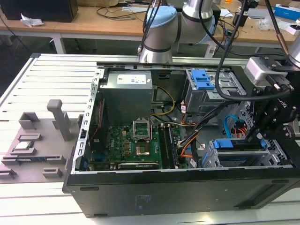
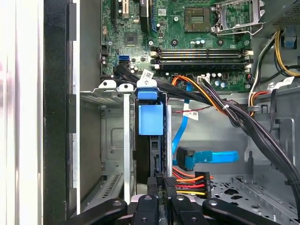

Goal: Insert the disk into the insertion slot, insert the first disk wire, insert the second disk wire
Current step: 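Insert the first disk wire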

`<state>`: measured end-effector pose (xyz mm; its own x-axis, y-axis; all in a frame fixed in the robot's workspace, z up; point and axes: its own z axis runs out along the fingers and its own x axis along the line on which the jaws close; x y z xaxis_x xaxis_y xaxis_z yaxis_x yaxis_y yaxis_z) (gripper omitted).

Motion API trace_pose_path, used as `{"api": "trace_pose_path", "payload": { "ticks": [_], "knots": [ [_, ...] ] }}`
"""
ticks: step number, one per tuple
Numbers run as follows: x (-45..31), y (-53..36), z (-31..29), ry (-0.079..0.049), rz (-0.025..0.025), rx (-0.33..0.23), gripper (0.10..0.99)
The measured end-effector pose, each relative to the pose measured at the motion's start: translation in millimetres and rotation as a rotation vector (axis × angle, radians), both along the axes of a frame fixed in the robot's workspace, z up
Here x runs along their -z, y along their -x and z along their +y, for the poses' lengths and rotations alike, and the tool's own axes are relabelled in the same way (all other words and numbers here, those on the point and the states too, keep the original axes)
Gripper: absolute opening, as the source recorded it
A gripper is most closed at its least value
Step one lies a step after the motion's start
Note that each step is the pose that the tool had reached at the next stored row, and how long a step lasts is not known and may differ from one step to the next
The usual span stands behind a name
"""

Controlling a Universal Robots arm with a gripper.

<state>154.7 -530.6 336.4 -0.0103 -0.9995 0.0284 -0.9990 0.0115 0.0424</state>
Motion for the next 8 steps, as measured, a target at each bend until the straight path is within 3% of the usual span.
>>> {"api": "trace_pose_path", "payload": {
  "ticks": [3, 4, 8],
  "knots": [
    [0.4, 0.0, 0.0, -0.001, 0.0, 0.0, 0.18],
    [-0.2, 0.0, 0.0, 0.0, 0.0, 0.0, 0.243],
    [-17.2, 0.0, 1.1, 0.0, 0.0, 0.0, 0.243]
  ]
}}
